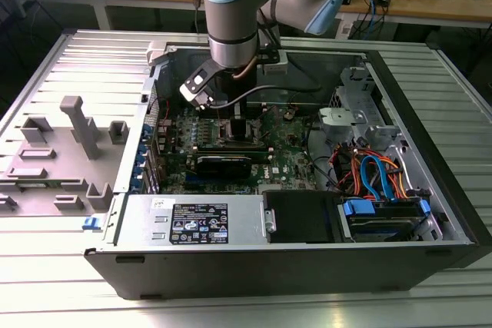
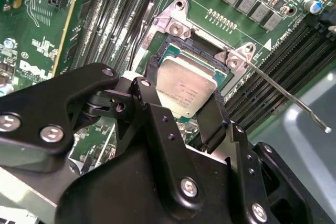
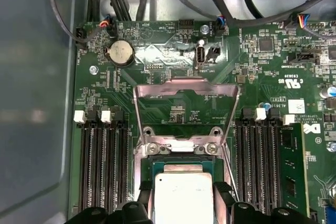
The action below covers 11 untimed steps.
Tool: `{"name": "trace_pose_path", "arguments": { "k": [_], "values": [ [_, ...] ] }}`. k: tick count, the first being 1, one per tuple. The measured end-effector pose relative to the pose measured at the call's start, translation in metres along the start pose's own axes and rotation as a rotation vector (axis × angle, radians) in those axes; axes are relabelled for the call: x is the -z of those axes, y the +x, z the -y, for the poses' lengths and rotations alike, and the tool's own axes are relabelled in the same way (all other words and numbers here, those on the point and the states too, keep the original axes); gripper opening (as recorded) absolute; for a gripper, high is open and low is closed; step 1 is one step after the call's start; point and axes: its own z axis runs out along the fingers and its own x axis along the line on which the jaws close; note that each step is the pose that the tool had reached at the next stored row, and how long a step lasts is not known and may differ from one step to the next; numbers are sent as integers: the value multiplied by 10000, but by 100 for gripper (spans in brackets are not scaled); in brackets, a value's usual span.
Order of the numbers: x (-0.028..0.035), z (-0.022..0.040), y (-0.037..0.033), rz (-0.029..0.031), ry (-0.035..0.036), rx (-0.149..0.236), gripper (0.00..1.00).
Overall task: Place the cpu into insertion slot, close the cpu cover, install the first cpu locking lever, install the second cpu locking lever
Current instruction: 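Place the cpu into insertion slot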
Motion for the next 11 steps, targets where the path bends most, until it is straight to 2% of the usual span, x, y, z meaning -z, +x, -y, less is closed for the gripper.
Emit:
{"name": "trace_pose_path", "arguments": {
  "k": [2,6,10,11],
  "values": [
    [-2,0,0,23,3,-4,55],
    [-10,1,2,19,1,-8,55],
    [-25,3,5,-74,1,-17,55],
    [-28,3,5,-79,-1,-17,55]
  ]
}}
